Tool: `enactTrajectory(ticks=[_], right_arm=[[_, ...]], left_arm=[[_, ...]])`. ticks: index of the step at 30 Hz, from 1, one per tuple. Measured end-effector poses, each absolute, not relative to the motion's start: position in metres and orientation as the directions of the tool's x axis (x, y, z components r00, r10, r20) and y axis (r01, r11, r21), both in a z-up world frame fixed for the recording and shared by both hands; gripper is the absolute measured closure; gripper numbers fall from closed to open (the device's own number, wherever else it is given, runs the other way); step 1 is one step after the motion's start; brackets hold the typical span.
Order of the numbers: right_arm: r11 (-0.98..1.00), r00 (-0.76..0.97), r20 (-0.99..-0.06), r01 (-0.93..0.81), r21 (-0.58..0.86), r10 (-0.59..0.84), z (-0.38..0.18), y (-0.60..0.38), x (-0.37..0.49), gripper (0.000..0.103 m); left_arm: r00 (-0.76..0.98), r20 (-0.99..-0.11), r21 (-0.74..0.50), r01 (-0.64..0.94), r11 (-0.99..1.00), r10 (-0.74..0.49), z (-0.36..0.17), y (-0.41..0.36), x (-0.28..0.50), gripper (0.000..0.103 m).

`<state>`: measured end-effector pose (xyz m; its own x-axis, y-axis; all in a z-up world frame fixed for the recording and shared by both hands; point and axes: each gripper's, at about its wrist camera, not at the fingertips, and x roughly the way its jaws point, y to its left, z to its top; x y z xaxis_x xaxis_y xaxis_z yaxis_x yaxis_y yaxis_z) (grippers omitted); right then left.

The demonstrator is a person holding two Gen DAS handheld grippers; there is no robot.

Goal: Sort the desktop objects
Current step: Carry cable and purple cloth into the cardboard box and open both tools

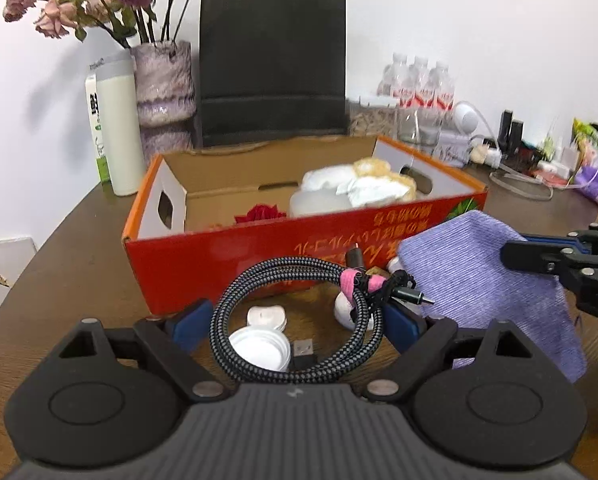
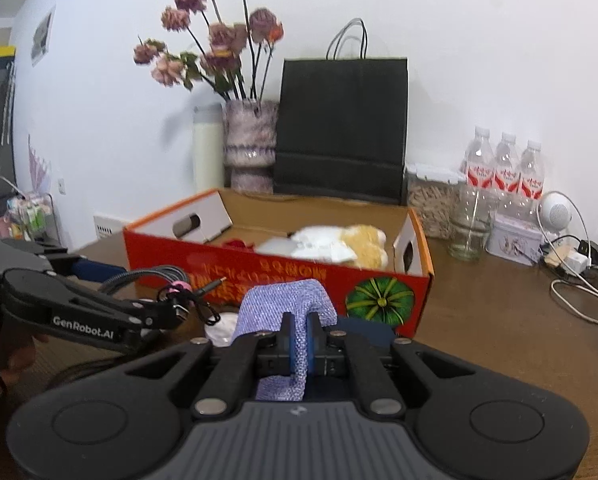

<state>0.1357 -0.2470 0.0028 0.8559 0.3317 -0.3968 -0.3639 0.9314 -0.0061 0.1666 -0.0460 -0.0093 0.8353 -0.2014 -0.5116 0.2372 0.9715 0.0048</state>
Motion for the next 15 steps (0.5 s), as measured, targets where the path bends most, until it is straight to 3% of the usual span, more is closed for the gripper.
enactTrajectory(ticks=[15], right_arm=[[0.927, 0.906, -0.211, -0.376, -0.003, 0.367, 0.076, -0.239, 0.148, 0.099]], left_arm=[[0.909, -0.355, -0.014, 0.229, 0.973, -0.219, 0.054, -0.043, 0.164, 0.013]])
